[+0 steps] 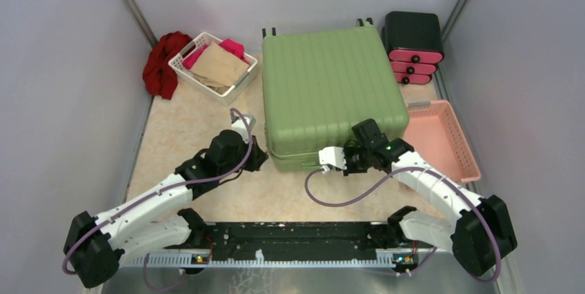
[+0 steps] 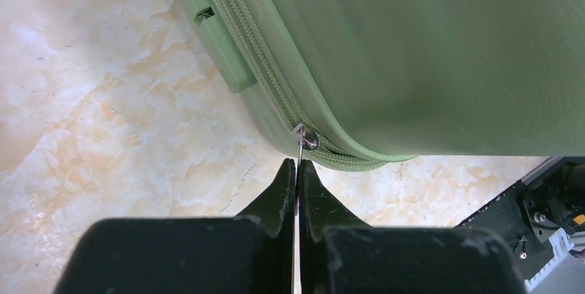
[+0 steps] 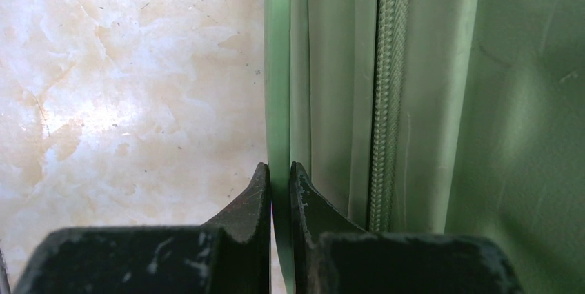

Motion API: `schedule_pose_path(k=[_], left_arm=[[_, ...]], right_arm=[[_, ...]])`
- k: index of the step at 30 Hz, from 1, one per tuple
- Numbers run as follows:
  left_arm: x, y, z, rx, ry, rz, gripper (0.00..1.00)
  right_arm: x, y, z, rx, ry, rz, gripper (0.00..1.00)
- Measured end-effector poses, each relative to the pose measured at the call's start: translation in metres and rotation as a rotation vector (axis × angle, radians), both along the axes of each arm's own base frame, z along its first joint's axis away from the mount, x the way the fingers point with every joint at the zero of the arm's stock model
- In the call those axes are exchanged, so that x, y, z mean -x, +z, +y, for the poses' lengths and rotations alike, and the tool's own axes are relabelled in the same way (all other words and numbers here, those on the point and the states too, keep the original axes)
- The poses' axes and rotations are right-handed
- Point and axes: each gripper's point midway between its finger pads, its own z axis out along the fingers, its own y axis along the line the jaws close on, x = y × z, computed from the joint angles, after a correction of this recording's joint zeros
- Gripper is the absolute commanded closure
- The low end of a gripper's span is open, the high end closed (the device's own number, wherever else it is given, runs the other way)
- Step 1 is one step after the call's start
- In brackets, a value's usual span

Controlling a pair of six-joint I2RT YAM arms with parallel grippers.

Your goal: Open, take out, and arrange the luggage

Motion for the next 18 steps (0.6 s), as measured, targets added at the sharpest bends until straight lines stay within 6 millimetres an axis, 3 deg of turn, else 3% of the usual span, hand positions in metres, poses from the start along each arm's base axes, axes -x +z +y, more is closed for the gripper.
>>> schedule_pose_path(k=[18], left_arm=[[-0.049, 0.000, 0.016, -0.179, 0.069, -0.087, 1.00]], right_arm=[[0.000, 0.000, 0.001, -0.011, -0.009, -0.005, 1.00]])
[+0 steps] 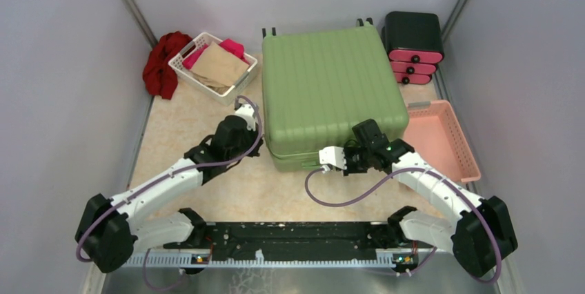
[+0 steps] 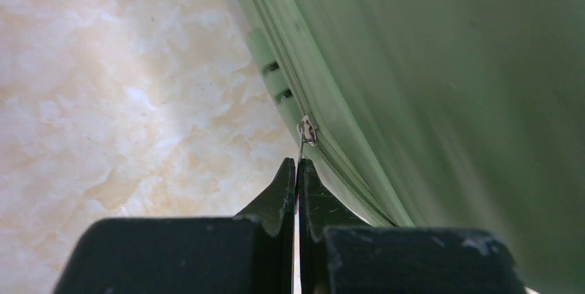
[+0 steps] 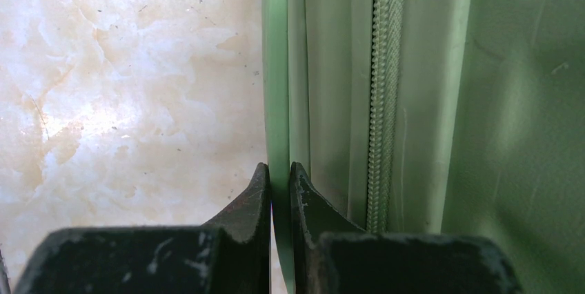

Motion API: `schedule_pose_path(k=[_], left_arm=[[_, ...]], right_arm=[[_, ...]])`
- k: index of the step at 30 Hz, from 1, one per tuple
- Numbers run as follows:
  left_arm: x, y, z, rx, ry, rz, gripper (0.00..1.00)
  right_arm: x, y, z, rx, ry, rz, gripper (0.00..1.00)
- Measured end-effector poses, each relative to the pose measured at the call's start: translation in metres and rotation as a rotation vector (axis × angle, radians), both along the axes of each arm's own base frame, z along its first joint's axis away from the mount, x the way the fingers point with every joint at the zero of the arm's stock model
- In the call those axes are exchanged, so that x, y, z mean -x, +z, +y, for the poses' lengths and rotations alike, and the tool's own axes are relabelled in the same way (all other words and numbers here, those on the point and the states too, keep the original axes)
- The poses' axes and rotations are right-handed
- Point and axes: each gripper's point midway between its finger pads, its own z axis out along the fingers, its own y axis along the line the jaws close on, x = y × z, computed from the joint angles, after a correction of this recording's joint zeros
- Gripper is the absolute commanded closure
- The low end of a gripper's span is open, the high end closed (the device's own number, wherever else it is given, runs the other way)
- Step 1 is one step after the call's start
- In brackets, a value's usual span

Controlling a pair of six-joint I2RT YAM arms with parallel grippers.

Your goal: Open, take out, and arrange the luggage

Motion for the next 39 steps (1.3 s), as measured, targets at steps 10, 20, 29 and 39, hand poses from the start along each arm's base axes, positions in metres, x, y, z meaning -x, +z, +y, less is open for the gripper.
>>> schedule_pose_path(k=[10, 20, 29, 39], left_arm=[[-0.050, -0.001, 0.013, 0.000, -0.055, -0.019, 1.00], [-0.109, 0.001, 0.020, -0.013, -0.054, -0.072, 1.00], [-0.165, 0.002, 0.023, -0.028, -0.024, -0.131, 1.00], [-0.221, 0.005, 0.028, -0.049, -0.007, -0.209, 1.00]], right_arm=[[0.000, 0.000, 0.000, -0.004, -0.003, -0.003, 1.00], [0.001, 0.000, 0.000, -0.010, 0.000, -0.007, 1.00], [0.001, -0.001, 0.001, -0.016, 0.001, -0.017, 1.00], [0.001, -0.001, 0.000, -0.016, 0.006, -0.023, 1.00]])
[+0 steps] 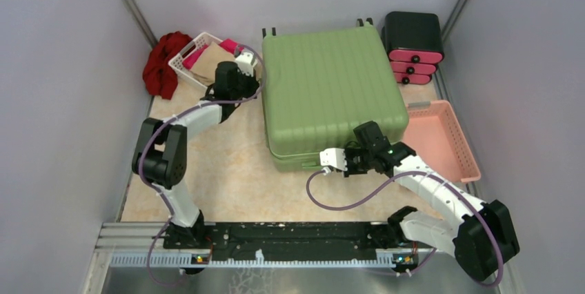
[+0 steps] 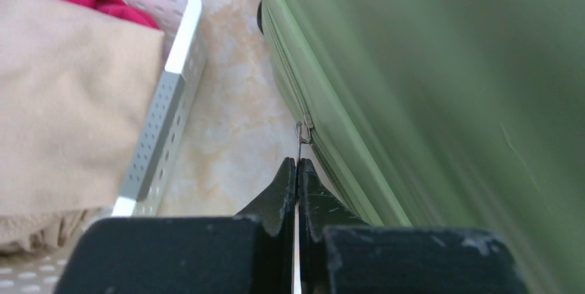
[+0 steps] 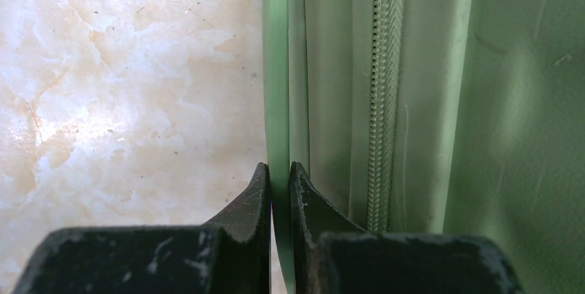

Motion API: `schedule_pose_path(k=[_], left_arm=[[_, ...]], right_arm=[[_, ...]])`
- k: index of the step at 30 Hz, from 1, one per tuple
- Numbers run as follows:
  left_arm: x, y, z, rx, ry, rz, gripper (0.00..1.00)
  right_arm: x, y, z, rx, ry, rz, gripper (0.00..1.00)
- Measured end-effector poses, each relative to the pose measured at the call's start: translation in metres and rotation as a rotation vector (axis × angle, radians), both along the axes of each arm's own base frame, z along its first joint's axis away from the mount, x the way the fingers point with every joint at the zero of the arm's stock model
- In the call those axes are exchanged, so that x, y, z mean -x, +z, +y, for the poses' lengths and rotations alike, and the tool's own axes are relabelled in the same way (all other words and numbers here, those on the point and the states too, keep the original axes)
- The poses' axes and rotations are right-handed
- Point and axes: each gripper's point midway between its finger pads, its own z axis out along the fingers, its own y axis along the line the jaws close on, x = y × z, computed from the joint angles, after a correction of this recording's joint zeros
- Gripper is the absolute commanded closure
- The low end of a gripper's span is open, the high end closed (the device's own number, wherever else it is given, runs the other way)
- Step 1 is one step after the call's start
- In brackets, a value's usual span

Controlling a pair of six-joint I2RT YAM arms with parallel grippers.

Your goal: Open, take out, and arrange the luggage

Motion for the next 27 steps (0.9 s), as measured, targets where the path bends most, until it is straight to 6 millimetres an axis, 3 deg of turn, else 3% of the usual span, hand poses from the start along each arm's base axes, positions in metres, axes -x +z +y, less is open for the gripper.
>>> schedule_pose_path(k=[15, 27], left_arm=[[-0.063, 0.002, 0.000, 0.000, -0.061, -0.109, 1.00], [-0.093, 0.000, -0.008, 0.015, -0.073, -0.146, 1.00]], right_arm=[[0.000, -0.001, 0.000, -0.003, 0.001, -0.004, 1.00], [0.001, -0.001, 0.000, -0.018, 0.001, -0.026, 1.00]])
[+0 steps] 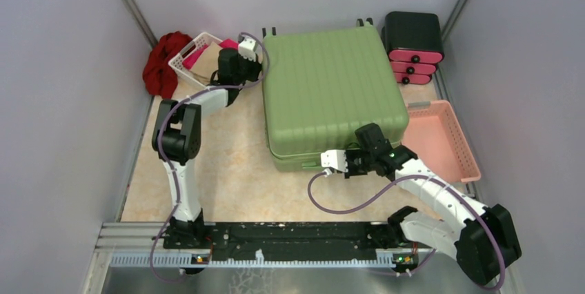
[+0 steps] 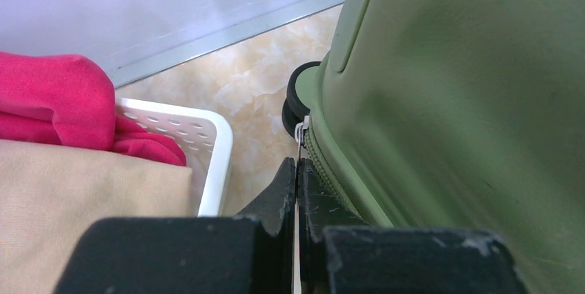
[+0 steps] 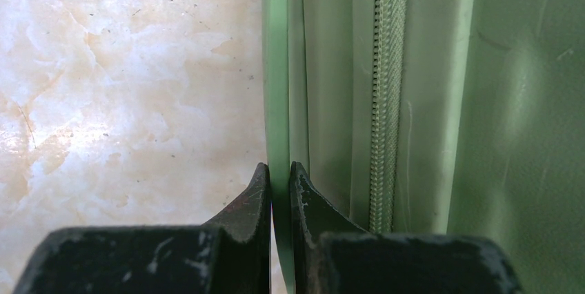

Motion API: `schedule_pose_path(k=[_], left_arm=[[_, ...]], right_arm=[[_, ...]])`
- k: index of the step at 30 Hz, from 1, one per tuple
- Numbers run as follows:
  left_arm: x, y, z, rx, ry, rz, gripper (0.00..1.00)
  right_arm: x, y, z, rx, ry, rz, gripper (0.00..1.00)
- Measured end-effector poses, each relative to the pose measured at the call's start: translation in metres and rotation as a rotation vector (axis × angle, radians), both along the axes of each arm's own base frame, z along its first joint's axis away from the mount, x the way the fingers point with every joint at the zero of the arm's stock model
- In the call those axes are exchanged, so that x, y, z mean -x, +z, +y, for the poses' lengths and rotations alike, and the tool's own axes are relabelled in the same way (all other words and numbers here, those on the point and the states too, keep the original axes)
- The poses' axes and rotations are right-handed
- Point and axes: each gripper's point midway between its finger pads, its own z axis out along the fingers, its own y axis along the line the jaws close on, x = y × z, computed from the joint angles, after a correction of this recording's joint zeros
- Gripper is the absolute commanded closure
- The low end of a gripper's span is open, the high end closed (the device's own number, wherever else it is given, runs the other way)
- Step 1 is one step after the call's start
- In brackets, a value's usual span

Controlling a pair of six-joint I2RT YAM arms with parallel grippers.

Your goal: Open, take out, and arrange the luggage

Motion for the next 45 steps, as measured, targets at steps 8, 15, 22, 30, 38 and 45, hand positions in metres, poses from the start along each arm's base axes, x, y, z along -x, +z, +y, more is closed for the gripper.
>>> schedule_pose_path(k=[8, 15, 22, 30, 38, 45], left_arm=[[-0.007, -0.001, -0.004, 0.008, -0.015, -0.016, 1.00], [-0.012, 0.000, -0.008, 0.026, -0.031, -0.028, 1.00], [-0.013, 0.001, -0.008, 0.053, -0.023, -0.018, 0.80], [-0.021, 0.009, 0.017, 0.128, 0.084, -0.007, 0.40], [0.022, 0.086, 0.076, 0.270, 0.205, -0.115, 0.10], [0.077, 0.136, 0.076, 0.443, 0.153, -0.180, 0.01]], right_arm=[[0.000, 0.000, 0.000, -0.004, 0.000, -0.004, 1.00], [-0.001, 0.000, 0.001, -0.011, -0.007, -0.003, 1.00], [-0.001, 0.000, 0.002, -0.018, -0.011, -0.007, 1.00], [-0.001, 0.001, 0.002, -0.023, -0.022, 0.000, 0.98], [0.010, 0.003, 0.000, -0.052, -0.059, 0.051, 0.52], [0.028, 0.009, -0.006, -0.045, -0.056, 0.101, 0.30]])
